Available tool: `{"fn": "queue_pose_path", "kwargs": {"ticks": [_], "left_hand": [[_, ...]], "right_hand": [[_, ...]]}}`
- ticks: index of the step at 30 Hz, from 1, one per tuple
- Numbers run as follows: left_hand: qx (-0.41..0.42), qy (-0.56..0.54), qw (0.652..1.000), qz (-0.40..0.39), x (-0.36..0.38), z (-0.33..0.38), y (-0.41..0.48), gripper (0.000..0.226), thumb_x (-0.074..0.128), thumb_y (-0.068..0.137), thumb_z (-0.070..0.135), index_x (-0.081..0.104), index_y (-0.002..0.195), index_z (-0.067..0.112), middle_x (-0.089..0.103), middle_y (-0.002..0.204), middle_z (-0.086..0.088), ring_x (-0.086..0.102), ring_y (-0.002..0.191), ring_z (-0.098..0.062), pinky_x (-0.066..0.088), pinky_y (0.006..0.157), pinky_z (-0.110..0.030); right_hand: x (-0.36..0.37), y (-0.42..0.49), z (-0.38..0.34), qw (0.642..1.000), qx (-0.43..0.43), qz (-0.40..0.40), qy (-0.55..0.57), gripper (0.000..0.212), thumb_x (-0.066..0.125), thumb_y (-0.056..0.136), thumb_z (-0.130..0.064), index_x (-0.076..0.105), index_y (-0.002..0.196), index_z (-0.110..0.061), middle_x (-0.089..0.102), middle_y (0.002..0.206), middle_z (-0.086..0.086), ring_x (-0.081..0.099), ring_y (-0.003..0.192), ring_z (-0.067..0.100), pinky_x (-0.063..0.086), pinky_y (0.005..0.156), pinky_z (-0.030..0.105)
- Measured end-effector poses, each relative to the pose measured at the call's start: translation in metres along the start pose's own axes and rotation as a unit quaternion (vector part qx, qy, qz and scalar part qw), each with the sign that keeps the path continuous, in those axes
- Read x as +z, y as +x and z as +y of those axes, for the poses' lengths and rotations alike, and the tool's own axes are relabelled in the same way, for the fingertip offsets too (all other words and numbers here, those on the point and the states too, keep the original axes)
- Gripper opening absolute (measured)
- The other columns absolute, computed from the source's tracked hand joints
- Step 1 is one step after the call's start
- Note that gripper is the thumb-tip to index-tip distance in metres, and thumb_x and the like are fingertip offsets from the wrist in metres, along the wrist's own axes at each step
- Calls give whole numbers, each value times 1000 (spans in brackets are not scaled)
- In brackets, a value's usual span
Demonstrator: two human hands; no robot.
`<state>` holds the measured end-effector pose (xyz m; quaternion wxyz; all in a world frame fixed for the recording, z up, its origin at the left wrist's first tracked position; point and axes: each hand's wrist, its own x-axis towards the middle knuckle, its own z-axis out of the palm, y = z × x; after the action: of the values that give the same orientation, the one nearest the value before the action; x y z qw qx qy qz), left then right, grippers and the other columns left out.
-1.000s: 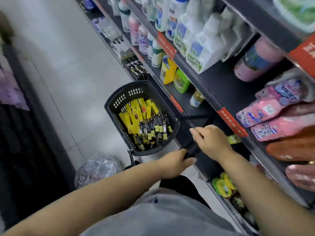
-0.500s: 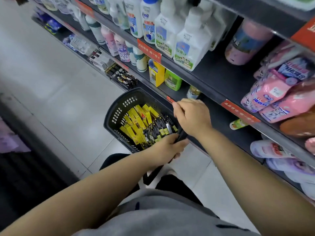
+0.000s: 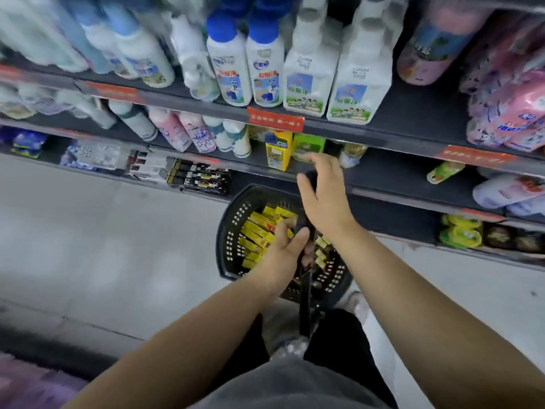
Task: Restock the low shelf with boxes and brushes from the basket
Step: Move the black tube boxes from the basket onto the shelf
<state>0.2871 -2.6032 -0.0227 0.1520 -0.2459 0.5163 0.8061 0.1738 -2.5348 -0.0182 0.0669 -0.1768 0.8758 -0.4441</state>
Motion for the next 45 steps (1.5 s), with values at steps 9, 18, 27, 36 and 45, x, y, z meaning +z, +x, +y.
{"fn": "queue_pose_path", "kwargs": {"ticks": [9, 18, 27, 36, 45], "left_hand": [[5, 310, 918, 249, -132, 4, 16, 18, 37, 99, 28, 48, 89, 17, 52, 74, -1, 49, 70, -20, 40, 67, -32], [-12, 427, 820, 382, -225, -31, 64, 29, 39, 99, 19, 60, 112, 3, 54, 108, -21, 54, 84, -33, 44, 74, -36], [274, 777, 509, 249, -256, -88, 89, 44, 40, 93, 41, 68, 110, 12, 69, 107, -4, 57, 114, -24, 20, 110, -46], [292, 807, 513, -19, -293, -175, 190, 56, 48, 86, 49, 61, 122, 8, 63, 121, -12, 56, 118, -31, 38, 104, -45], [373, 730, 562, -110, -217, -282, 281, 41, 46, 94, 41, 59, 123, 15, 63, 119, -3, 55, 112, -22, 41, 94, -31]], "right_hand": [[67, -58, 22, 974, 139, -178, -24, 33, 47, 97, -26, 48, 128, -15, 42, 132, 4, 42, 123, 18, 31, 96, 22], [99, -60, 107, 924, 182, -318, -110, 36, 52, 95, -29, 50, 127, -12, 48, 130, 8, 49, 118, 21, 40, 99, 30], [150, -47, 217, 920, 220, -309, -97, 27, 52, 95, -23, 53, 121, -14, 55, 125, 3, 52, 112, 17, 40, 90, 26], [232, -38, 343, 920, 145, -341, -130, 36, 64, 87, -34, 54, 119, -20, 52, 124, -1, 50, 108, 14, 39, 85, 25], [244, -79, 417, 879, -121, -247, -389, 73, 68, 75, -51, 41, 139, -29, 43, 135, -8, 30, 124, 18, 22, 101, 33]]}}
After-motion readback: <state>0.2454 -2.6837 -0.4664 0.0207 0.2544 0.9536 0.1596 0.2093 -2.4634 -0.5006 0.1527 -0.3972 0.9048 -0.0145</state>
